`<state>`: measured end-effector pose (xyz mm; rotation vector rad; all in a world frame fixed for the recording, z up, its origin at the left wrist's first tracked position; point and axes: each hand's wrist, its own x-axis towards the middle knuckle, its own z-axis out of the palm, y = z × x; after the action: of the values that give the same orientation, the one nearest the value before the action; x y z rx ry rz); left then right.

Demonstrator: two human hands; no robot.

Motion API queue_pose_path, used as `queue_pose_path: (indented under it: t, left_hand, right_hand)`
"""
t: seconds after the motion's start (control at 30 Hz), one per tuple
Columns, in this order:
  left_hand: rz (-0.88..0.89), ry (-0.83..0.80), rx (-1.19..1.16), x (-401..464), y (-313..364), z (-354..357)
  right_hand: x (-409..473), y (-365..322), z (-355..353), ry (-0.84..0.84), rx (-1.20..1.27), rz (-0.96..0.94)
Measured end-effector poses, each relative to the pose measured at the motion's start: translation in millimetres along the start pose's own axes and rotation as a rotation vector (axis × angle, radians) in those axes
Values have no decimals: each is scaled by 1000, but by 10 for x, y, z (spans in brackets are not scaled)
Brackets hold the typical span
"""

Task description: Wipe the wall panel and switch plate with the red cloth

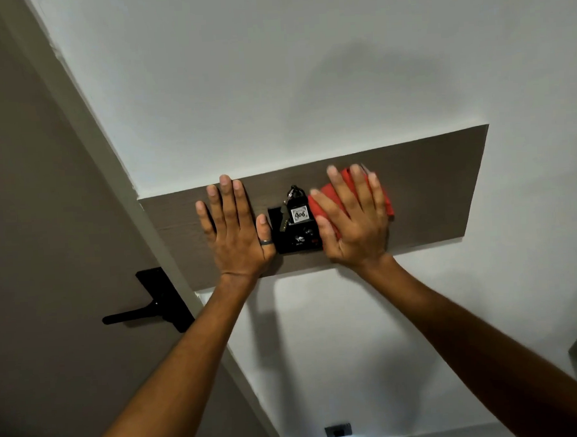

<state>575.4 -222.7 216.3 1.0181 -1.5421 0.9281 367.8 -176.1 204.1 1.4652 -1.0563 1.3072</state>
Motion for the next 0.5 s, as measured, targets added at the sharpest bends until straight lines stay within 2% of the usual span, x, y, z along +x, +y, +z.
queue_pose_path:
  t: [0.13,0.3,0.5]
  left_hand:
    - [5,-14,-1,-16,-31,25]
    - [17,-8,-2,-21,-4,0]
    - [10,5,-22,-8,-19,22]
  right_hand:
    - [-90,30,52,-5,-5,2]
    - [-535,119,-87,-53,-53,-129]
    - [1,17,71,5,-16,19]
